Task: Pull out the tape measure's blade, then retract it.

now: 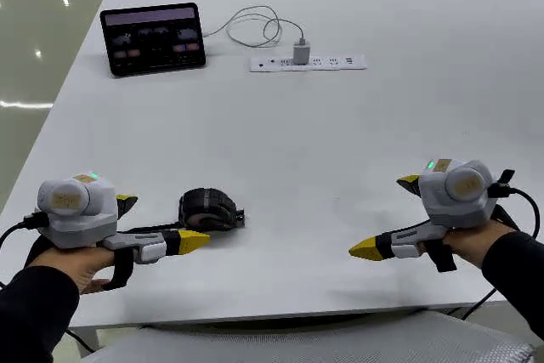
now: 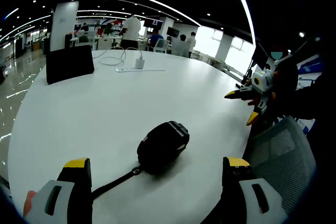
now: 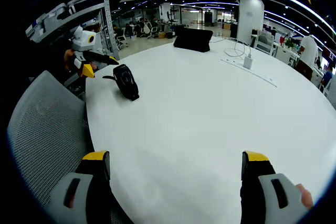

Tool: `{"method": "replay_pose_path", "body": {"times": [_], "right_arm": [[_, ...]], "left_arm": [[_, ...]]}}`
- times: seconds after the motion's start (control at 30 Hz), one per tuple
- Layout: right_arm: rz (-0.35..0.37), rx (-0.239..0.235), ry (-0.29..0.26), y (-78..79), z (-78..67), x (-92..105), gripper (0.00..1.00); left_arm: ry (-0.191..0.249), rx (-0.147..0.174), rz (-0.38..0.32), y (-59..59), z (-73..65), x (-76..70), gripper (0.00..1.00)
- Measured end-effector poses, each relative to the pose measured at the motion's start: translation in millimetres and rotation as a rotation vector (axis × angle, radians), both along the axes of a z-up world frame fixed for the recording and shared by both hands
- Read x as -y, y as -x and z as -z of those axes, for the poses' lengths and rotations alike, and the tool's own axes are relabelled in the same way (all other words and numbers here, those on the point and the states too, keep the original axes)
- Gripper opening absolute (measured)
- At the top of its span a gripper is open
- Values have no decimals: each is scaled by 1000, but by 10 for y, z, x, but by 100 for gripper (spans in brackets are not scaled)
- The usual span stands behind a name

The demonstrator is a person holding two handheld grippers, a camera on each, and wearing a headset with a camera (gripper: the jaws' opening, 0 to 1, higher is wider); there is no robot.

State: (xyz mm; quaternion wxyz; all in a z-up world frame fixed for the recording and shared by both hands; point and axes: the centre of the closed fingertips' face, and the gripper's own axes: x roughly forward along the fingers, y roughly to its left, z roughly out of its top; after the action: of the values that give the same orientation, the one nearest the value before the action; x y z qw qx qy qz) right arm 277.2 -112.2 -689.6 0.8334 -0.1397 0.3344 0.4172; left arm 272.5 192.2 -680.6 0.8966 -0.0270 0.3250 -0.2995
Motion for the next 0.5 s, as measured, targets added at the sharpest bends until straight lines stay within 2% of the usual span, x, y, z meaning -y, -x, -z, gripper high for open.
{"method": "replay_pose_path", "body": {"times": [0.17, 0.23, 0.43, 0.5], "right_arm": [[37, -10, -12, 46, -33, 150, 100], [61, -9, -22, 49, -38, 261, 100], [108, -6, -29, 121, -67, 491, 100], [115, -6, -24, 161, -77, 569, 100]], "left_arm": [[1, 1, -7, 37, 1, -54, 100], [-36, 16, -13, 30, 3, -107, 100], [-4, 12, -8, 55, -83, -125, 100], [-10, 15, -1, 74, -104, -137, 100]]}}
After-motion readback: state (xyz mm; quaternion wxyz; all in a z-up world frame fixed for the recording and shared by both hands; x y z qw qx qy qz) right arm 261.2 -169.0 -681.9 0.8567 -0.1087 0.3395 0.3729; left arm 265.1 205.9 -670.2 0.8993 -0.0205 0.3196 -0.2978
